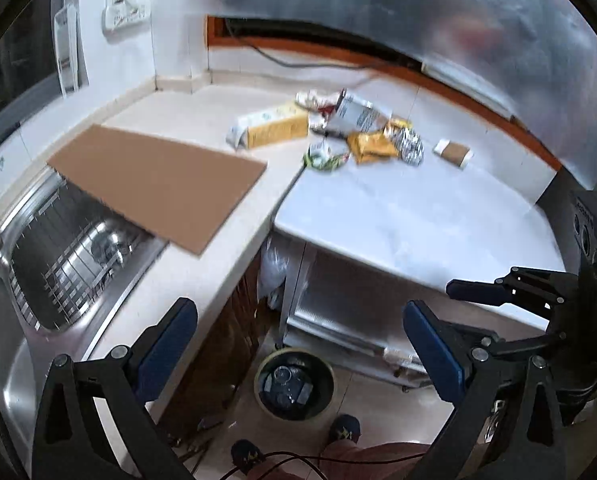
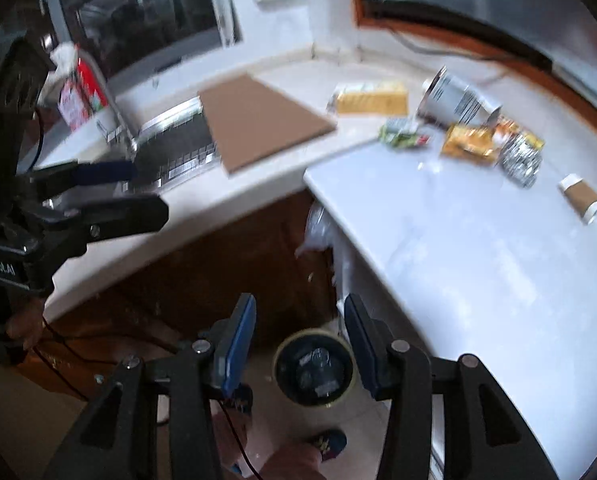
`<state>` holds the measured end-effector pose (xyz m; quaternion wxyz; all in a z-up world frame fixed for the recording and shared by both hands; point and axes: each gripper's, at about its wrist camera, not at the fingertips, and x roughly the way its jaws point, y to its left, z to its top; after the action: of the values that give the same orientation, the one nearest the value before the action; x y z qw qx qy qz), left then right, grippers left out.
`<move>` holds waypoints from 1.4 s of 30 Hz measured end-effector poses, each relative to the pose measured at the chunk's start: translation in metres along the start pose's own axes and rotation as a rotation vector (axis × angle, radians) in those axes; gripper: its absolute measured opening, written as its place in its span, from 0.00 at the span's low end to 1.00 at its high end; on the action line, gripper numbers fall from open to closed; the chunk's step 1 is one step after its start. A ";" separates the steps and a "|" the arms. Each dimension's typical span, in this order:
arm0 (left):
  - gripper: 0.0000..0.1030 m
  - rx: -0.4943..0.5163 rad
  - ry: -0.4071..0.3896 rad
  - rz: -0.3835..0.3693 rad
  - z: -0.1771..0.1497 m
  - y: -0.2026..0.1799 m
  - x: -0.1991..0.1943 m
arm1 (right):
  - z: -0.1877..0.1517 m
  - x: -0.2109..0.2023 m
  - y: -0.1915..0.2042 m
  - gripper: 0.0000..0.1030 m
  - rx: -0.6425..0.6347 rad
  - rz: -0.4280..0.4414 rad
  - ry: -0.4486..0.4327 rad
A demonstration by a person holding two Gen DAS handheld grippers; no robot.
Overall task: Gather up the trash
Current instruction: 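Raise both tools back toward the remaining trash on the table, then grasp the yellow toothpaste box with the left tool while the right tool grasps the white snack bag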
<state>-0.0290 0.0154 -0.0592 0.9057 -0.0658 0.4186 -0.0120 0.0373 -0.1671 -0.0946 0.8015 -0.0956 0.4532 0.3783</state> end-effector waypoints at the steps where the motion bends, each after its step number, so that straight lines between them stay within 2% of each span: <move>1: 0.99 -0.001 -0.012 0.008 0.007 -0.003 -0.004 | 0.006 -0.008 -0.006 0.45 0.014 0.000 -0.025; 6: 0.99 0.022 -0.063 0.045 0.039 -0.022 -0.022 | 0.031 -0.033 -0.026 0.45 0.030 -0.008 -0.111; 12: 0.99 0.056 -0.105 0.088 0.071 -0.045 -0.028 | 0.060 -0.052 -0.051 0.45 0.025 -0.031 -0.172; 18: 0.99 0.032 -0.108 0.121 0.096 -0.049 -0.024 | 0.090 -0.055 -0.086 0.45 0.105 -0.017 -0.197; 24: 0.99 0.037 -0.076 0.131 0.124 -0.036 -0.004 | 0.108 -0.038 -0.107 0.45 0.126 -0.041 -0.177; 29: 0.99 0.056 -0.037 0.101 0.158 -0.016 0.029 | 0.125 -0.026 -0.111 0.49 0.066 -0.091 -0.183; 31: 0.99 0.078 -0.015 0.095 0.174 -0.010 0.047 | 0.134 -0.020 -0.112 0.58 0.022 -0.134 -0.191; 33: 0.99 0.107 -0.003 0.091 0.187 -0.008 0.064 | 0.142 -0.014 -0.115 0.59 -0.013 -0.172 -0.200; 37: 0.99 0.173 0.053 0.083 0.213 0.000 0.116 | 0.163 0.008 -0.127 0.69 -0.059 -0.228 -0.197; 42: 0.99 0.225 0.105 0.086 0.233 0.008 0.179 | 0.187 0.052 -0.153 0.70 -0.105 -0.287 -0.152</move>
<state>0.2643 0.0353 -0.0466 0.8839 0.0548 0.4639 -0.0233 0.2815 -0.1536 -0.0585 0.8731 -0.1720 0.3528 0.2893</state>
